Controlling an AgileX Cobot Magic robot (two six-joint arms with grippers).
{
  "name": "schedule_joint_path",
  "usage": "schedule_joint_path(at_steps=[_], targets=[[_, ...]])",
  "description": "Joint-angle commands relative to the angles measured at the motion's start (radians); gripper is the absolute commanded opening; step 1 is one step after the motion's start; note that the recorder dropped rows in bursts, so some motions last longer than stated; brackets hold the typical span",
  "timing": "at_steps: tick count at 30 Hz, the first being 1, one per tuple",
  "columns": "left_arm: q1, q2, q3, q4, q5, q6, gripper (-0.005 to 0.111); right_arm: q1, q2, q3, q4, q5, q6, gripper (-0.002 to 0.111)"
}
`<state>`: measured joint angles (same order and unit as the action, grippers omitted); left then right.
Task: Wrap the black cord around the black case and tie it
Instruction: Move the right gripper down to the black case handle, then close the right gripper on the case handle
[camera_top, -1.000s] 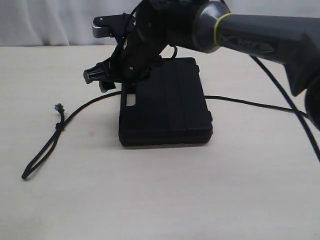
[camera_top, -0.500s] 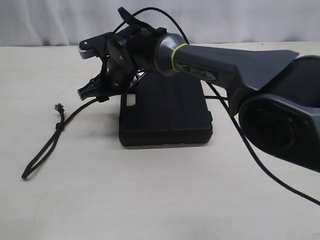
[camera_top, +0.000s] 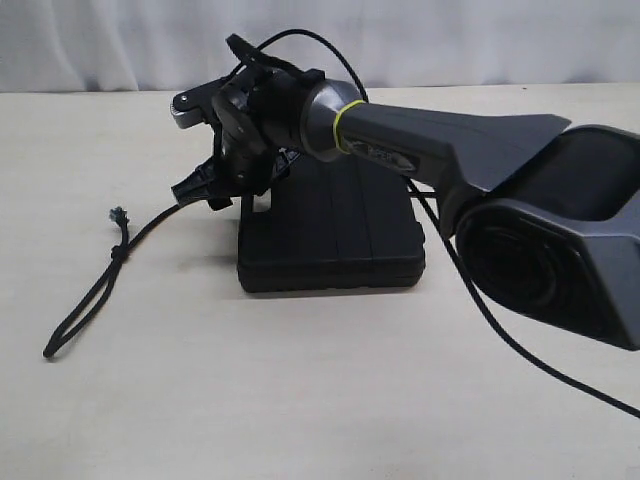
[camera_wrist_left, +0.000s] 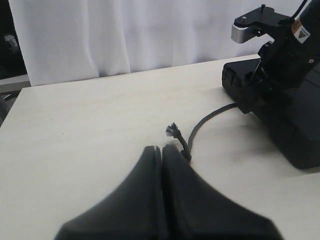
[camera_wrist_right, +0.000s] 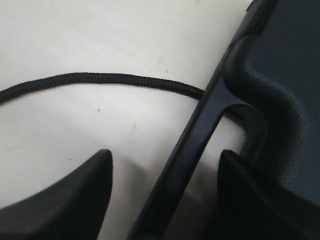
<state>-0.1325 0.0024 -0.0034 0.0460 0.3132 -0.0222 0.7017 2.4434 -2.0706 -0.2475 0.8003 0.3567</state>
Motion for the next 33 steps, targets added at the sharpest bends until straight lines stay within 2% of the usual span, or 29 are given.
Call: schedule_joint_path(at_steps=[1, 6, 12, 22, 29, 33], targets=[[-0.008, -0.002, 0.003, -0.004, -0.008, -0.001, 0.000, -0.002, 0.019, -0.007, 0.024, -0.055, 0.006, 0.058], [-0.008, -0.002, 0.003, -0.004, -0.008, -0.001, 0.000, -0.002, 0.037, -0.011, 0.030, -0.089, 0.006, 0.057], [-0.008, -0.002, 0.003, -0.002, -0.008, -0.001, 0.000, -0.012, 0.039, -0.011, 0.000, -0.047, 0.006, 0.045], [-0.008, -0.002, 0.003, -0.002, -0.008, -0.001, 0.000, -0.027, 0.039, -0.011, -0.001, 0.040, 0.023, 0.046], [-0.008, -0.002, 0.003, -0.002, -0.008, -0.001, 0.000, -0.027, 0.037, -0.011, -0.113, 0.122, 0.021, 0.046], [-0.008, -0.002, 0.003, -0.002, -0.008, -0.001, 0.000, -0.027, 0.037, -0.011, -0.116, 0.117, -0.005, 0.046]])
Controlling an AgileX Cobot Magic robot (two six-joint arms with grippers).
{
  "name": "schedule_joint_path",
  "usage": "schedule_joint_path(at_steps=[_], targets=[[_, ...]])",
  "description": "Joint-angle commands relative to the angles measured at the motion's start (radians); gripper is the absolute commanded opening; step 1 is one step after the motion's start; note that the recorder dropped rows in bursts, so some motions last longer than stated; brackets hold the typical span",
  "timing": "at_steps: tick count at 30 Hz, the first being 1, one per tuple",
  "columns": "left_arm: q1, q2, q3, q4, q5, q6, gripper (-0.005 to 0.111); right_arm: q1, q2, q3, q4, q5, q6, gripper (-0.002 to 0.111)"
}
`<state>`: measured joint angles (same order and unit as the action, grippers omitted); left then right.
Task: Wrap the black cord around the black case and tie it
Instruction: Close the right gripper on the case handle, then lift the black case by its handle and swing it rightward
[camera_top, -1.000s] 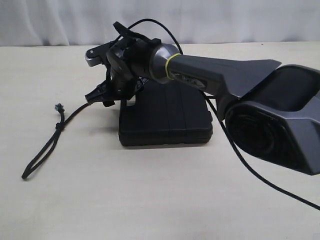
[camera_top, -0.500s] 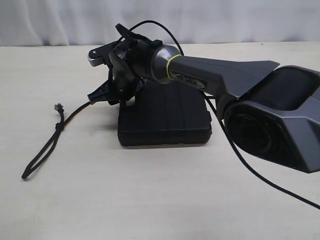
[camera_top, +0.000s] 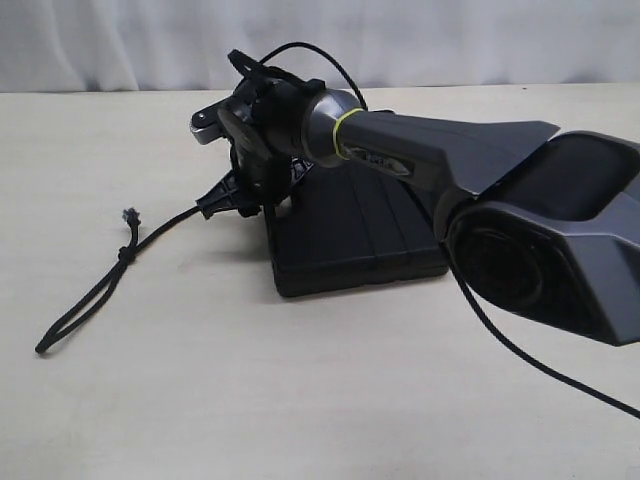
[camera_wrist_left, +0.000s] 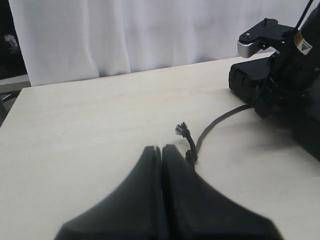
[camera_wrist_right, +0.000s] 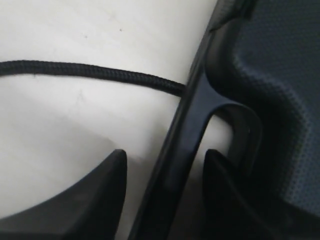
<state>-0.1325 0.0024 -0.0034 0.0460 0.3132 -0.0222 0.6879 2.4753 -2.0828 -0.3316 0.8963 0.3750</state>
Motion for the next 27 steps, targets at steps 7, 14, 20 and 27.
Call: schedule_joint_path(at_steps=[7, 14, 20, 27], targets=[[-0.008, -0.002, 0.003, -0.004, -0.008, -0.001, 0.000, -0.014, 0.005, 0.001, -0.032, 0.006, -0.034, 0.032], [-0.008, -0.002, 0.003, -0.004, -0.008, -0.001, 0.000, -0.014, 0.003, 0.001, -0.028, 0.006, -0.057, 0.004], [-0.008, -0.002, 0.003, -0.004, -0.008, -0.001, 0.000, -0.014, -0.091, 0.001, -0.020, 0.043, -0.070, 0.004], [-0.008, -0.002, 0.003, -0.002, -0.008, -0.001, 0.000, -0.015, -0.253, 0.001, -0.091, 0.135, -0.103, 0.004]])
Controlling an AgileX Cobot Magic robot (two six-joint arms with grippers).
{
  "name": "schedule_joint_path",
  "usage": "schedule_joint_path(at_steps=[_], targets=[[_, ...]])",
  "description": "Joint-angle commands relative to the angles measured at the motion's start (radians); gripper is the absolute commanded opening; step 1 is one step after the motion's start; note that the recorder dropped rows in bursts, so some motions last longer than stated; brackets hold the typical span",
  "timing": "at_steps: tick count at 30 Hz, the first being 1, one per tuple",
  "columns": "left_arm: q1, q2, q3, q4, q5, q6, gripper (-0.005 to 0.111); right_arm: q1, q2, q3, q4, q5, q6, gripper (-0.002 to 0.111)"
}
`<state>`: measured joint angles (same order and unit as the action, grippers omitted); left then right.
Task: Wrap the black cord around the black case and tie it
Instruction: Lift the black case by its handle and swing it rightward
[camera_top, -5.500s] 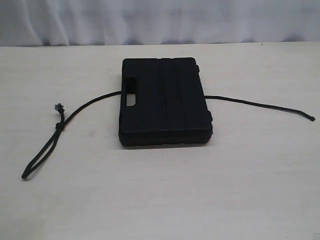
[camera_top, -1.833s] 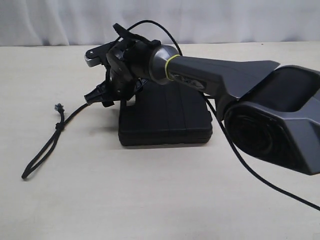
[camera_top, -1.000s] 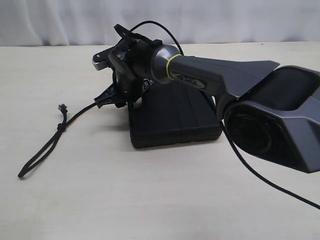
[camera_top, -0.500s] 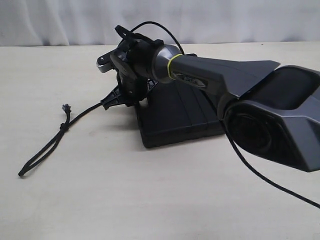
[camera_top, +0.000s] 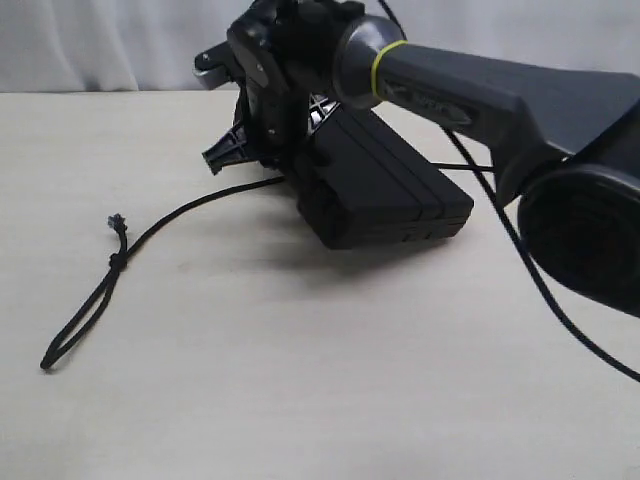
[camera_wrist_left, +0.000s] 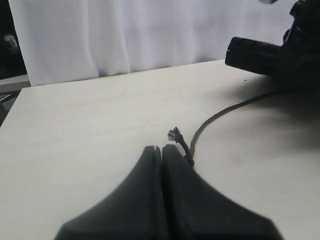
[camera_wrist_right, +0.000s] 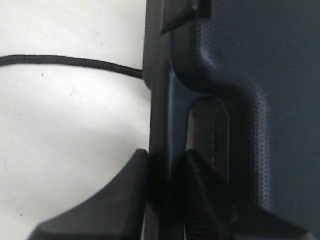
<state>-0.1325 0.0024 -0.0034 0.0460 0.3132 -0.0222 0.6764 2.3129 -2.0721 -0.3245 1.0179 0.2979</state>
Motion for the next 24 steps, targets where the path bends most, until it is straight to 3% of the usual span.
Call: schedule_joint_path(at_steps=[1, 24], targets=[[-0.008, -0.002, 0.003, -0.002, -0.008, -0.001, 0.000, -0.004, -0.103, -0.009, -0.127, 0.027, -0.026, 0.004], [-0.008, -0.002, 0.003, -0.002, -0.008, -0.001, 0.000, -0.291, -0.196, -0.009, -0.095, 0.181, -0.112, 0.004]])
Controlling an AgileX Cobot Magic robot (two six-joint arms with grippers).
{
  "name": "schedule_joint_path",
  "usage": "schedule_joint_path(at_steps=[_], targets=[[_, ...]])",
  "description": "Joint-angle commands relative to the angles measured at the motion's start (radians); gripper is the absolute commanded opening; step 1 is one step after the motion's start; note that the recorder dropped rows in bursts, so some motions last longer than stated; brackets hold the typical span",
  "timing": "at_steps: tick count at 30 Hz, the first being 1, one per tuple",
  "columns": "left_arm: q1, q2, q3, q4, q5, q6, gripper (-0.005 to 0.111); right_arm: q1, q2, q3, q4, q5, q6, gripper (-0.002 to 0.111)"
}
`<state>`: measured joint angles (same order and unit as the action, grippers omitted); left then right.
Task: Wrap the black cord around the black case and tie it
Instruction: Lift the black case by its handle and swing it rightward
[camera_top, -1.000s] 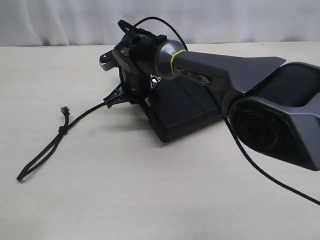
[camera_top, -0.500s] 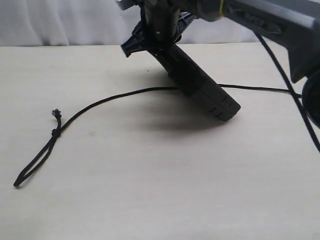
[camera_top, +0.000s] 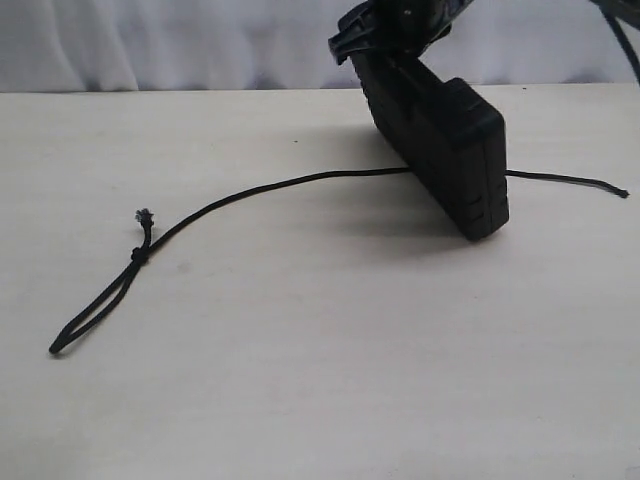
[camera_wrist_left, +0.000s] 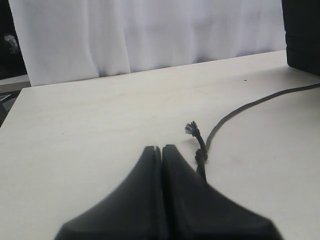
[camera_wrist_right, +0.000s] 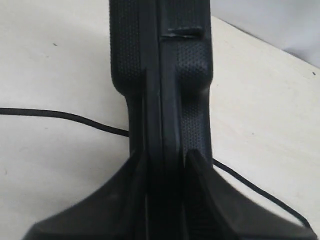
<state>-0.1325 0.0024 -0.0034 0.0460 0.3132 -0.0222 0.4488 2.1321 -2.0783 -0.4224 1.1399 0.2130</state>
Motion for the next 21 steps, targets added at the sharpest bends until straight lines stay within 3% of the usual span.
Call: schedule_joint_path(at_steps=[1, 13, 17, 19, 20, 21], targets=[[-0.008, -0.002, 0.003, -0.002, -0.008, -0.001, 0.000, -0.082, -0.015, -0.003, 0.030, 0.061, -0.042, 0.004], [-0.008, -0.002, 0.003, -0.002, -0.008, -0.001, 0.000, -0.205, -0.015, -0.003, 0.069, 0.081, -0.164, 0.004], [-0.008, -0.002, 0.003, -0.002, -0.008, -0.001, 0.000, -0.205, 0.017, -0.003, 0.229, 0.081, -0.315, 0.004], [-0.008, -0.002, 0.003, -0.002, -0.008, -0.001, 0.000, -0.205, 0.037, -0.003, 0.232, 0.081, -0.340, 0.010], [-0.008, -0.002, 0.003, -0.002, -0.008, -0.001, 0.000, -0.205, 0.039, -0.003, 0.223, 0.081, -0.340, 0.019], [-0.008, -0.002, 0.003, -0.002, -0.008, -0.001, 0.000, -0.208, 0.030, -0.003, 0.135, 0.081, -0.316, 0.035]])
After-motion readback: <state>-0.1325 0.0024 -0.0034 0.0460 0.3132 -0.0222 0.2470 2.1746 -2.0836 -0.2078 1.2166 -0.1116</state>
